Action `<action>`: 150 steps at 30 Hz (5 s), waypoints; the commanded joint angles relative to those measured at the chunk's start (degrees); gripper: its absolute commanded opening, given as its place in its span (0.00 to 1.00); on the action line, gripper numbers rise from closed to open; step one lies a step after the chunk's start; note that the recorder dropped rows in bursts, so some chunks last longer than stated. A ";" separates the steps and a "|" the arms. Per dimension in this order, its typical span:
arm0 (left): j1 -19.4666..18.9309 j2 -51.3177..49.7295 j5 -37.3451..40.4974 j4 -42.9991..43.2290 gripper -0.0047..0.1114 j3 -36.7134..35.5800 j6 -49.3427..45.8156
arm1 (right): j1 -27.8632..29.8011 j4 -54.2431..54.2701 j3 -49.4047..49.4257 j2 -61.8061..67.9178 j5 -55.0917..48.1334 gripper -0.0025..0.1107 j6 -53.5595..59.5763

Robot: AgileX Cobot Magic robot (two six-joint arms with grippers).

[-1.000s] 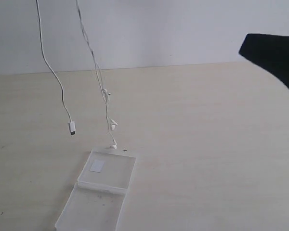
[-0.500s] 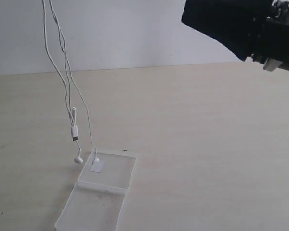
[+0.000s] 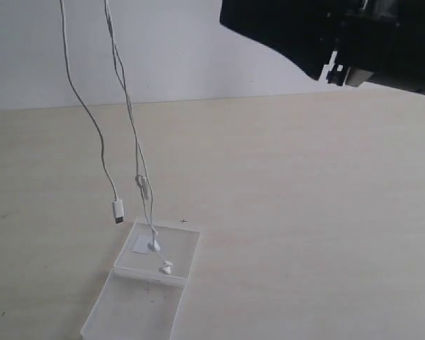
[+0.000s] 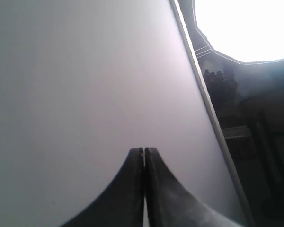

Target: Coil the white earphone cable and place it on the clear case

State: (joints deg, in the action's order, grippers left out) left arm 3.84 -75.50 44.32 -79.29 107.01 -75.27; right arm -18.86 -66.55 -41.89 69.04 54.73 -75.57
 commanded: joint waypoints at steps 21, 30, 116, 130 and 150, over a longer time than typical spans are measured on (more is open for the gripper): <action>0.20 0.15 -3.60 -10.89 0.04 0.12 -3.97 | -10.80 4.08 -11.88 12.42 -8.62 0.60 11.12; 0.20 0.15 -5.58 -11.73 0.04 -3.19 -4.03 | -16.58 4.93 -11.88 12.42 -7.18 0.60 11.41; -0.07 1.00 -4.86 -7.97 0.04 -3.19 0.10 | -26.49 19.81 -21.89 21.86 -26.27 0.02 18.53; -11.29 2.82 10.62 35.82 0.04 -3.19 32.40 | -26.49 8.73 -21.89 13.57 -45.54 0.02 13.38; -11.92 3.17 21.56 70.97 0.04 -19.37 57.56 | -26.49 9.16 -21.89 4.40 -57.17 0.02 13.62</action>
State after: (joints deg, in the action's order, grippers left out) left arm -7.97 -72.86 66.09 -9.88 89.32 -19.28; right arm -45.25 -58.13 -63.31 73.75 -2.15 -62.06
